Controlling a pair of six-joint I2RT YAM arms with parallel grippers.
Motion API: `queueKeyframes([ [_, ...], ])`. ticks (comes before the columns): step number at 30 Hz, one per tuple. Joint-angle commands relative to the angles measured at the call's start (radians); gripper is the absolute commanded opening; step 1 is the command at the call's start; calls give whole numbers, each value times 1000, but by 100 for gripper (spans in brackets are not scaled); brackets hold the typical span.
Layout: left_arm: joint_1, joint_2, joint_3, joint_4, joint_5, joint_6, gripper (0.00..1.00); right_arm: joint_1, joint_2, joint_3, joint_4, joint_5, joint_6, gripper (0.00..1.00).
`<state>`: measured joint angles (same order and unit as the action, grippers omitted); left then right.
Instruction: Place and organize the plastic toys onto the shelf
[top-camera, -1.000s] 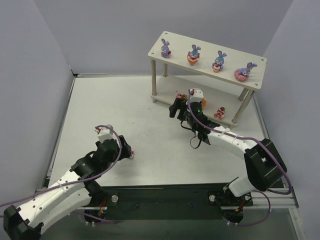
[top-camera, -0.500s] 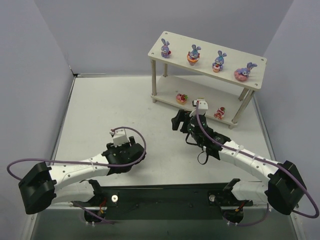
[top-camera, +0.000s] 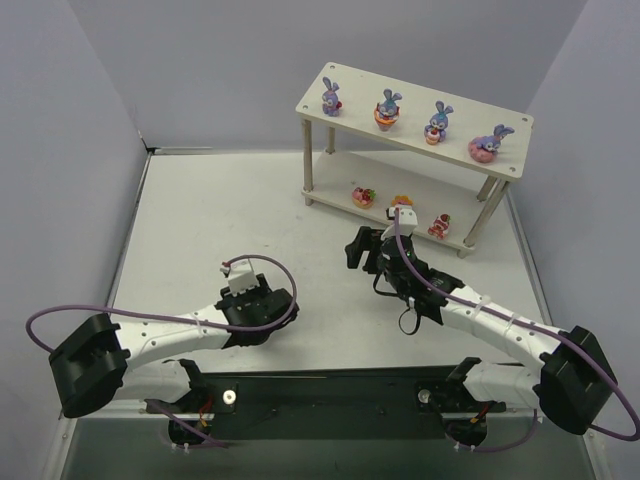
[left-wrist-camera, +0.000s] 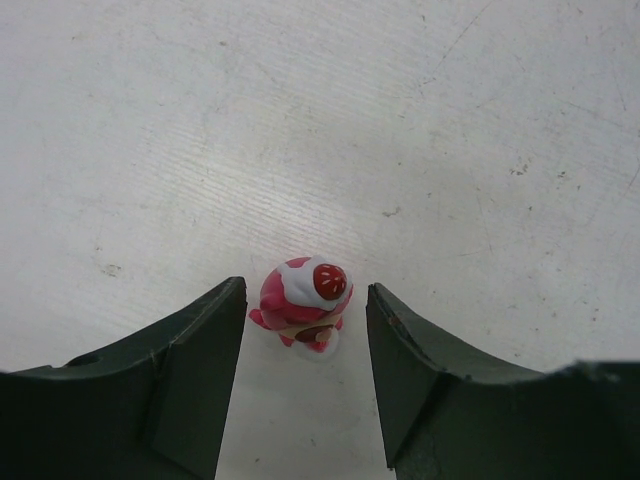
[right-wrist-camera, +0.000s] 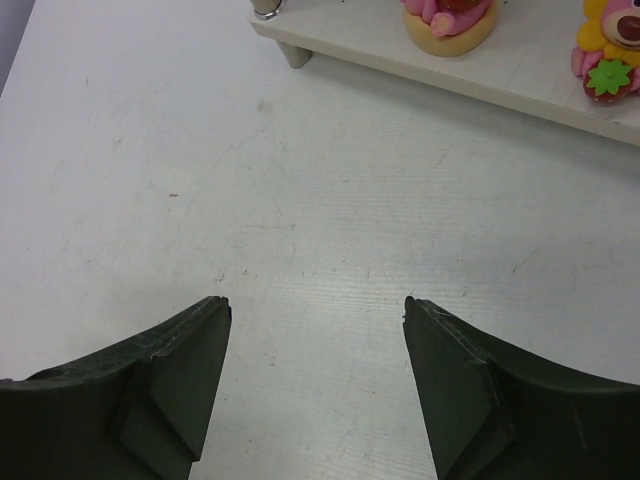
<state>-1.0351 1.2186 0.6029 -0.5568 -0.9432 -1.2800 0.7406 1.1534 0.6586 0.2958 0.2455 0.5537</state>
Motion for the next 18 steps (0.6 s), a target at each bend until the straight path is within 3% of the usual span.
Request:
queueKeyframes([
  [1,3,-2,-29,55,-29,-7,61,3,-32,-11,-3,-5,14,70],
  [18,36,87,-60,136,7,8,60,3,-52,-34,-7,0,14,70],
])
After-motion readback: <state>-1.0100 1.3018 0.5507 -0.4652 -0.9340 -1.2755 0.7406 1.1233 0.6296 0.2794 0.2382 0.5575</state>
